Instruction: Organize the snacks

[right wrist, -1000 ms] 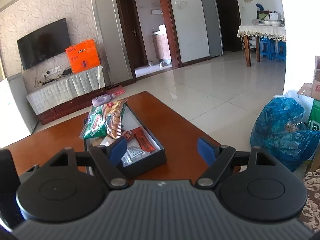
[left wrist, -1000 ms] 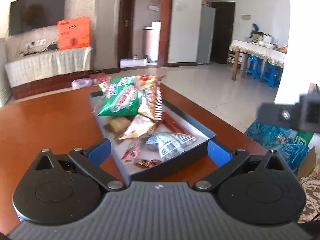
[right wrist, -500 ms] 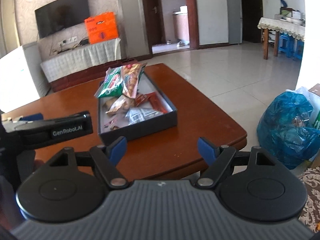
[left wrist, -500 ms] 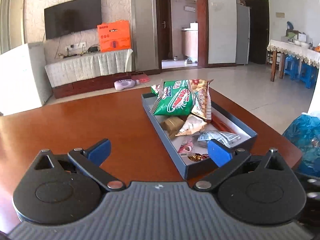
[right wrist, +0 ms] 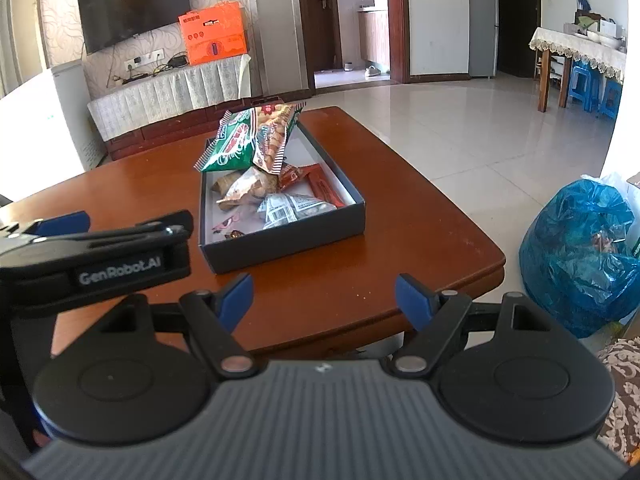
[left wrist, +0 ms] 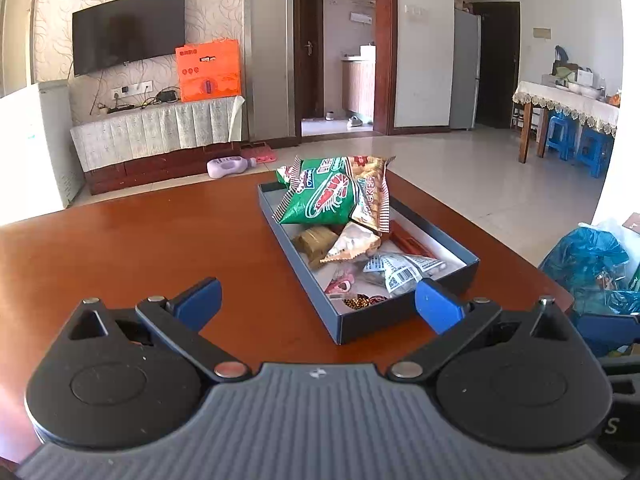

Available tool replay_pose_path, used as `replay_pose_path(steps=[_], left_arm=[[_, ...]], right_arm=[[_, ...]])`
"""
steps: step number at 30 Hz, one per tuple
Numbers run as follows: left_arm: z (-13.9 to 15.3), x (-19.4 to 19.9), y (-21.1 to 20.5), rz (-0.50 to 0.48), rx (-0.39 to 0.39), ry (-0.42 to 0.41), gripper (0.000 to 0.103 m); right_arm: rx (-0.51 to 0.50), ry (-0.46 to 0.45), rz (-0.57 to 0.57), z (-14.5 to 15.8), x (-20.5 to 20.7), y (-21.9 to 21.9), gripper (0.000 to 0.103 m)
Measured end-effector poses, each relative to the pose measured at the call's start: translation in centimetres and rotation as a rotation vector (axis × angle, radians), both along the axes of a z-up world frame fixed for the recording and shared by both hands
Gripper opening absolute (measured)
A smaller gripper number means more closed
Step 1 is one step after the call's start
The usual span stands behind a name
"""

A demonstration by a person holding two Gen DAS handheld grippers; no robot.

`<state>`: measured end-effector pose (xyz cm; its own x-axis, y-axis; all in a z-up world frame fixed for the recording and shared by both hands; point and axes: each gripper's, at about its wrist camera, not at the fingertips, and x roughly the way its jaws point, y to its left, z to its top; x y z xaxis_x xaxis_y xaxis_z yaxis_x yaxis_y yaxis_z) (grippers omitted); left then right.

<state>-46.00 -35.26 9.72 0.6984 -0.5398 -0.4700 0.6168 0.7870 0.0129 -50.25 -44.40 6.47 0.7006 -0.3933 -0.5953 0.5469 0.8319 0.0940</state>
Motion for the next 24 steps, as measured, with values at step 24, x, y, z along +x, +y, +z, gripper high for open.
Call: replay_pose_path(steps=[24], left_arm=[[-0.03, -0.11, 0.24, 0.022, 0.021, -0.031, 0.103]], right_arm=[[-0.037, 0.024, 0.032, 0.16, -0.04, 0.39, 0.080]])
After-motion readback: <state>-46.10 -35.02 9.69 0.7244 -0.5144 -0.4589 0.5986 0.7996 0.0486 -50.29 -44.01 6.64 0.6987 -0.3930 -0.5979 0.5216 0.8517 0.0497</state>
